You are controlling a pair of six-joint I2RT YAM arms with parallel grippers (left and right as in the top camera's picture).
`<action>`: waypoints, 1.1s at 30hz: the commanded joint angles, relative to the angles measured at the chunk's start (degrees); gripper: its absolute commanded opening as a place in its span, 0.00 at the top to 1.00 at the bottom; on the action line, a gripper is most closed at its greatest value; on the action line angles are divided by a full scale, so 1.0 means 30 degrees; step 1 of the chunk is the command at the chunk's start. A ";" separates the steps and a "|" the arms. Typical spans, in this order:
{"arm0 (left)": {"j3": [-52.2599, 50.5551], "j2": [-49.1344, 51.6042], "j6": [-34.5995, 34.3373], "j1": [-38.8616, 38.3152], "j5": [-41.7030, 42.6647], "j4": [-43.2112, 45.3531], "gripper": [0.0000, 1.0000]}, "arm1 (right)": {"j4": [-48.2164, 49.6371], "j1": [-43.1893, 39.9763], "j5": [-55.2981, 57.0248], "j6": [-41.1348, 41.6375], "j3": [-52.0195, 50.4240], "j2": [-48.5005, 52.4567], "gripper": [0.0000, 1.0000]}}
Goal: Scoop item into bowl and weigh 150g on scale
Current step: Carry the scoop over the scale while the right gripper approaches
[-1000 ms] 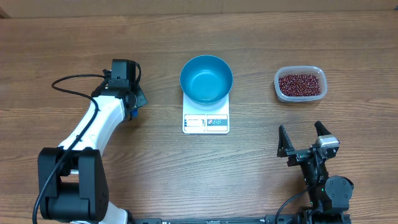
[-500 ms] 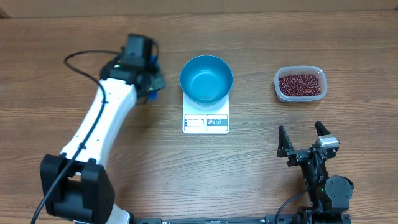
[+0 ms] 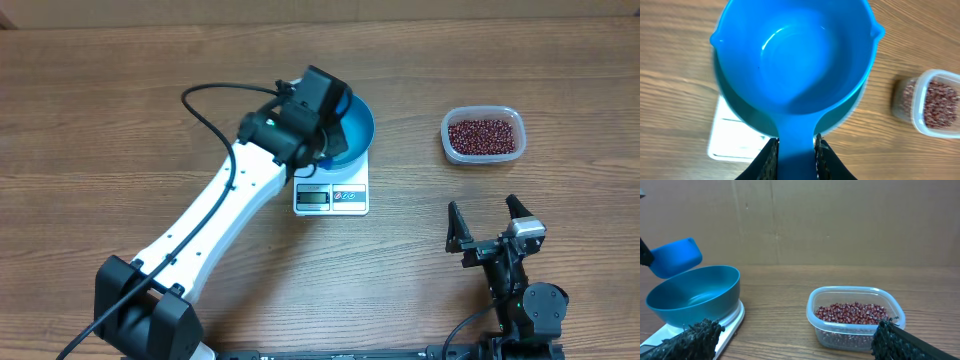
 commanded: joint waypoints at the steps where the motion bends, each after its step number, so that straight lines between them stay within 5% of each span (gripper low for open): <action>1: 0.0576 -0.0015 -0.2747 -0.0772 -0.0146 0.0168 0.96 | 0.0430 -0.0044 -0.2441 0.1982 -0.0197 -0.0189 0.00; 7: 0.0576 -0.0015 -0.6470 -0.1668 -0.0466 0.0095 0.96 | 0.0532 -0.0044 -0.8794 1.7282 -0.0197 -0.0189 0.00; 11: 0.0576 -0.0015 -0.7322 -0.2273 -0.0503 0.0080 0.96 | 0.0408 -0.0044 -1.0069 2.3154 -0.0197 -0.0189 0.00; 23: 0.0576 -0.0015 -1.1336 -0.3249 0.1071 0.0109 0.96 | 0.3679 -0.0044 -1.3814 2.2564 0.0335 -0.0182 0.00; 33: 0.0576 -0.0015 -1.1927 -0.3483 0.0692 0.0146 0.96 | -0.5362 -0.0044 -1.1628 1.5380 0.5093 0.2492 0.01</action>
